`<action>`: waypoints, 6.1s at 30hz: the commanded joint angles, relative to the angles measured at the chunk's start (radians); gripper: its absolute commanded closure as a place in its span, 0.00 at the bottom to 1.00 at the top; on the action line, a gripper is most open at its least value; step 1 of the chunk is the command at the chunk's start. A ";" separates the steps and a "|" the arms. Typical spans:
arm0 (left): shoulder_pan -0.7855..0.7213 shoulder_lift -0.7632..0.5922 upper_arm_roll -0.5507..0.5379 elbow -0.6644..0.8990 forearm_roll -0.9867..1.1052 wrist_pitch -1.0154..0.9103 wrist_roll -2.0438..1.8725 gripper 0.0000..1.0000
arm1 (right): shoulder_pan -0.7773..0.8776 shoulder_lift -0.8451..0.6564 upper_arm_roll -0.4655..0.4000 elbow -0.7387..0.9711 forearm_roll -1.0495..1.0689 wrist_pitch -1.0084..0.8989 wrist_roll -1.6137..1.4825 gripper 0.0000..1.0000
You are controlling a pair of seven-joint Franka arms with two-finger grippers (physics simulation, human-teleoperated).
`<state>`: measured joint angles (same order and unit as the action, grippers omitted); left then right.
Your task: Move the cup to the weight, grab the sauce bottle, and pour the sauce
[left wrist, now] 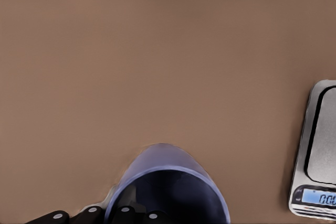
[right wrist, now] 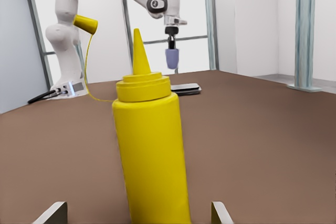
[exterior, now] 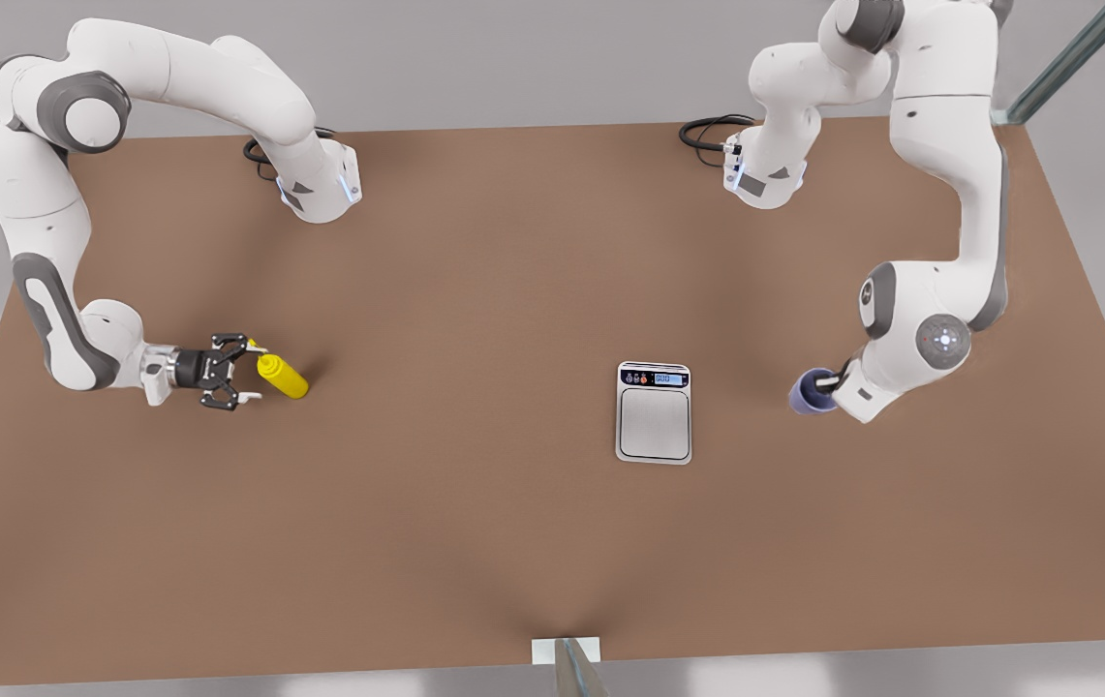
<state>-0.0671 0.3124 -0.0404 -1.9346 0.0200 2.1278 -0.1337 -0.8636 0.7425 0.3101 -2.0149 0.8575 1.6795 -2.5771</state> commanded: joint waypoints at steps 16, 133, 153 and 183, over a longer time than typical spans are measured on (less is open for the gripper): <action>-0.186 0.254 -0.162 0.244 -0.117 0.057 -0.356 0.79 | 0.031 0.000 0.053 -0.041 0.041 0.078 0.003 0.00; -0.022 -0.179 0.060 0.385 -0.014 -0.597 -0.149 0.00 | 1.597 0.009 -0.574 0.725 0.320 0.424 1.128 0.59; -0.025 -0.173 0.054 0.387 -0.012 -0.598 -0.152 0.00 | 0.807 0.163 -0.370 0.482 0.514 -0.291 0.018 0.58; -0.033 -0.142 0.054 0.385 -0.015 -0.664 -0.156 0.00 | 0.790 0.319 -0.361 0.504 0.528 -0.320 0.020 0.57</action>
<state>-0.1007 0.1703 0.0138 -1.5493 0.0046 1.4635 -0.2899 -0.0744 1.0610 -0.0502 -1.5148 1.4107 1.3718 -2.5485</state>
